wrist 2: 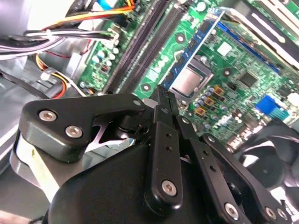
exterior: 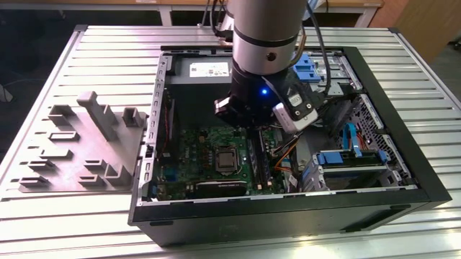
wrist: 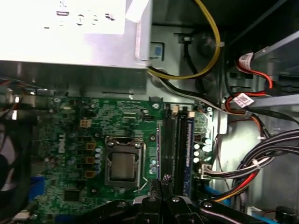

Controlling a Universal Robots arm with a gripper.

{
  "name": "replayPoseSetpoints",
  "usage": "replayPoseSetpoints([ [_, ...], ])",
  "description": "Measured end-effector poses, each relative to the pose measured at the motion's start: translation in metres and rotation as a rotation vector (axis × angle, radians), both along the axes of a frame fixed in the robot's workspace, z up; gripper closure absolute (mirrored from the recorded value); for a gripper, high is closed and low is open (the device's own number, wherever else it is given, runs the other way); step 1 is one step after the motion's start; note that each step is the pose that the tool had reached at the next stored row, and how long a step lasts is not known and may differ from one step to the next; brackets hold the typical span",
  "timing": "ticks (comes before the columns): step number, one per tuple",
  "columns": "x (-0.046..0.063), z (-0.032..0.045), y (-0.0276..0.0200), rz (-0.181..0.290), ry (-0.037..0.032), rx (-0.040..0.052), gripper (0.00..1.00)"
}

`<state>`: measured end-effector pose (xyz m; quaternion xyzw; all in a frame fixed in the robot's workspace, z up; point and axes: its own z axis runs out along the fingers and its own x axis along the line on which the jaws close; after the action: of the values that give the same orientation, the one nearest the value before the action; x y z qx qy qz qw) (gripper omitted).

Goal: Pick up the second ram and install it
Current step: 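Insert the second ram into the second slot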

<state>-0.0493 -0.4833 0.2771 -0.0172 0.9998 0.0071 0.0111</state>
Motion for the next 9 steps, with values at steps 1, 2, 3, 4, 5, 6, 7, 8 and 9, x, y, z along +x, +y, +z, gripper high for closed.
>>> replayPoseSetpoints([
  [1,0.002,-0.0008,0.0000,0.000,-0.0001,0.0001,0.89],
  [2,0.005,-0.0017,0.0000,-0.001,0.0000,0.0000,0.89],
  [3,0.007,-0.0027,0.0000,-0.001,0.0000,-0.0001,0.89],
  [4,0.008,-0.0039,0.0000,-0.002,0.0000,0.0000,0.89],
  [5,0.009,-0.0050,0.0000,-0.003,0.0000,0.0000,0.89],
  [6,0.010,-0.0063,0.0000,-0.004,0.0000,0.0010,0.89],
  [7,0.010,-0.0080,0.0000,-0.004,0.0000,0.0019,0.89],
  [8,0.011,-0.0098,0.0000,-0.005,0.0000,0.0027,0.89],
  [9,0.011,-0.0117,0.0000,-0.005,0.0000,0.0030,0.89],
])
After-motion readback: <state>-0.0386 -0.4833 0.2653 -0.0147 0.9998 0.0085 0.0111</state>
